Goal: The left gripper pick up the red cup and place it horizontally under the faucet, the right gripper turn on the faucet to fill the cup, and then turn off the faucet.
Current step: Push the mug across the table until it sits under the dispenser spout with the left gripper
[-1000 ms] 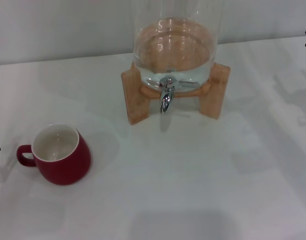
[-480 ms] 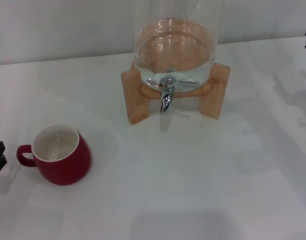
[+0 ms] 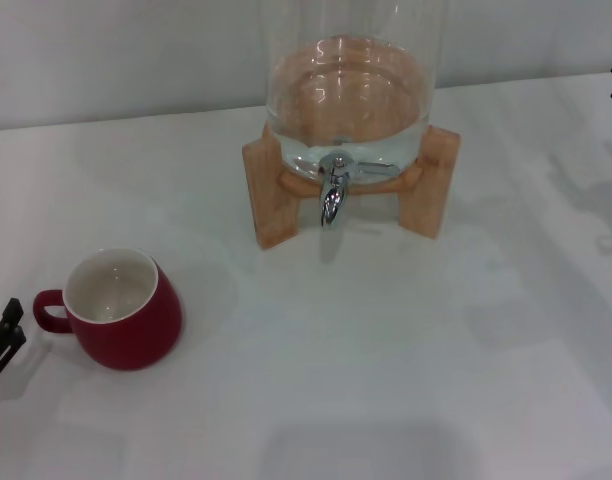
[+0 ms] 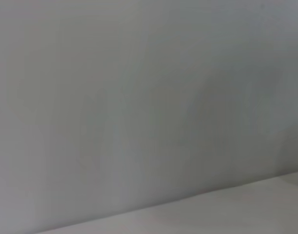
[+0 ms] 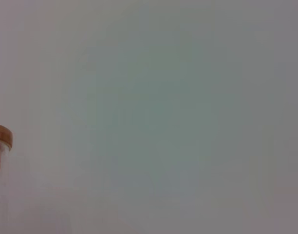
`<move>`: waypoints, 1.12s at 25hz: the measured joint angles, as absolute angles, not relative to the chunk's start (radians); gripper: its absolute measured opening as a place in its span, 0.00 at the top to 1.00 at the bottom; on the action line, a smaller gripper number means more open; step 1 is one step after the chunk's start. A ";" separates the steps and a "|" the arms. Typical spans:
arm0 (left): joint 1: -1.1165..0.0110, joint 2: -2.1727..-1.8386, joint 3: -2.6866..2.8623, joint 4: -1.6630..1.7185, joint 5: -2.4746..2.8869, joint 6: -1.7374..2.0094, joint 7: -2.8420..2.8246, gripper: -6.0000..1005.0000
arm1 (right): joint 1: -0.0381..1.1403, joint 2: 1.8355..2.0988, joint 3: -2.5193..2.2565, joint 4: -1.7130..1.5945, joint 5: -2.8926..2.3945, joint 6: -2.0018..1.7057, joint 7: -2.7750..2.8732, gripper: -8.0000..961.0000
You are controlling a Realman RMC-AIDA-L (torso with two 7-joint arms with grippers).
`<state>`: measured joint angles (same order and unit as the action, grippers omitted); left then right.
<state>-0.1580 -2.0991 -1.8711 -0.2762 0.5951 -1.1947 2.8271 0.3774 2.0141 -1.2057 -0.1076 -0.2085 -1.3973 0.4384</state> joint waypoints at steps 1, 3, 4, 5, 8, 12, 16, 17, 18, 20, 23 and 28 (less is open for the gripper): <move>-0.157 -2.100 -1.871 -0.276 0.595 -1.195 2.827 0.13 | 0.377 2.014 -1.206 -0.107 -0.209 -1.397 0.438 0.09; -0.156 -2.100 -1.871 -0.276 0.595 -1.195 2.827 0.13 | 0.377 2.014 -1.206 -0.107 -0.209 -1.397 0.439 0.09; -0.155 -2.100 -1.870 -0.276 0.595 -1.195 2.827 0.13 | 0.377 2.014 -1.206 -0.107 -0.209 -1.397 0.439 0.09; -0.155 -2.100 -1.870 -0.275 0.595 -1.195 2.827 0.13 | 0.377 2.014 -1.206 -0.107 -0.209 -1.397 0.439 0.09; -0.152 -2.101 -1.858 -0.275 0.593 -1.196 2.827 0.13 | 0.377 2.014 -1.206 -0.107 -0.209 -1.397 0.439 0.09; -0.150 -2.102 -1.847 -0.275 0.590 -1.197 2.827 0.13 | 0.377 2.014 -1.206 -0.108 -0.209 -1.397 0.439 0.09; -0.150 -2.102 -1.844 -0.275 0.594 -1.197 2.827 0.13 | 0.377 2.014 -1.206 -0.109 -0.209 -1.397 0.439 0.09; -0.150 -2.102 -1.841 -0.275 0.594 -1.197 2.827 0.13 | 0.377 2.014 -1.206 -0.109 -0.209 -1.397 0.439 0.09; -0.150 -2.102 -1.834 -0.275 0.594 -1.197 2.827 0.13 | 0.377 2.014 -1.206 -0.110 -0.209 -1.397 0.439 0.09; -0.151 -2.102 -1.821 -0.275 0.591 -1.196 2.827 0.13 | 0.377 2.014 -1.206 -0.111 -0.209 -1.397 0.439 0.09; -0.152 -2.102 -1.810 -0.275 0.589 -1.193 2.827 0.13 | 0.377 2.014 -1.206 -0.113 -0.209 -1.397 0.439 0.09; -0.153 -2.102 -1.809 -0.275 0.592 -1.192 2.827 0.13 | 0.377 2.014 -1.206 -0.116 -0.209 -1.397 0.439 0.09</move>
<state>-0.1534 -2.1016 -1.8090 -0.2745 0.5915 -1.1924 2.8271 0.3773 2.0141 -1.2057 -0.1158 -0.2085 -1.3973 0.4388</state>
